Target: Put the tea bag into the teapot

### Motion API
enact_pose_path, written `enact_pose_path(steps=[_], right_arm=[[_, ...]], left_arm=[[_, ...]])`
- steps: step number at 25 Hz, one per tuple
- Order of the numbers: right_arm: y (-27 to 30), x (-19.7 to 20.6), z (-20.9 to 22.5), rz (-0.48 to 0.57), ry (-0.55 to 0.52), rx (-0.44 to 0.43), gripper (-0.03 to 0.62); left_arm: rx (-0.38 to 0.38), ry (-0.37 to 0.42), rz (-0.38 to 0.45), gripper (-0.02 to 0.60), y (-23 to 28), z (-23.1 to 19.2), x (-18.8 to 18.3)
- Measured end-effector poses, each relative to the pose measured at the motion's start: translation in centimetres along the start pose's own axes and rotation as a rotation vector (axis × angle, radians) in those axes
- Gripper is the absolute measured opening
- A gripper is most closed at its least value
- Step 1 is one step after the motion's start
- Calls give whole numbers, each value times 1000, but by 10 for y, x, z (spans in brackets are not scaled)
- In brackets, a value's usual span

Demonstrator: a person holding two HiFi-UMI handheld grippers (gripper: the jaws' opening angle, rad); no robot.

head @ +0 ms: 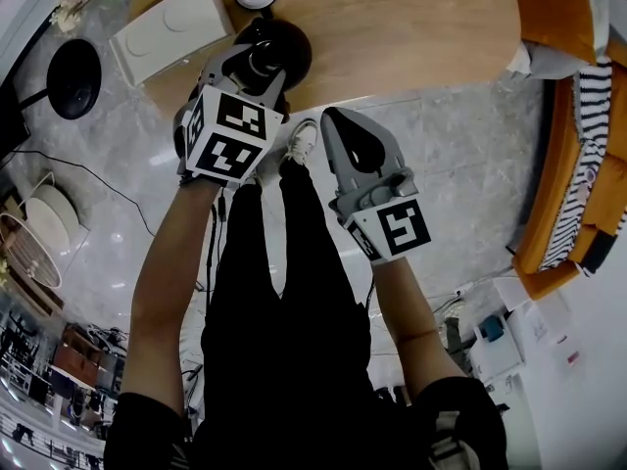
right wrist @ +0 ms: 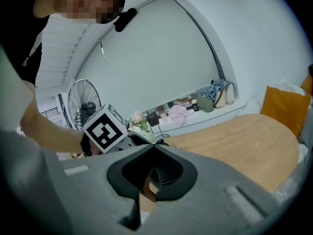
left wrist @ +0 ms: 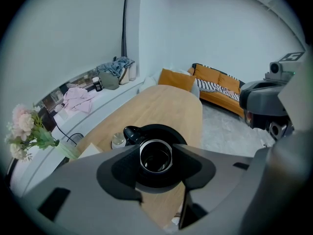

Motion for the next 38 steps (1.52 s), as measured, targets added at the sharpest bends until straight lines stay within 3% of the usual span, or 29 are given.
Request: enact_pose_path(steps=[17,22,27,32,38], right_arm=[[-13,-16,-30,20,-43,13,5],[-21,-38,-47,102,-34,25,5],[-30,-20,-51,26,-49,56,5],[-36,-34,-70,64,-62,44,5],[-52,-67,-97,119,-100,20,5]], left_arm=[[-11,12,50,204,-28,-1,4],[-8,30,53,204,-29,-1,10],[-7,34,79,204,-28,-1,13],[-7,32,92,146,-42,-2,16],[21,-32,106,53,-68,6,15]])
Point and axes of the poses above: the fingertips, and each gripper's own axes: y forward along the fingers, z to its right, x out of its underside, the point moved 1 cm from there along -y, backward along the fingers, and after that the axes turned 10 degrees about -z, right-handed, at the moved point
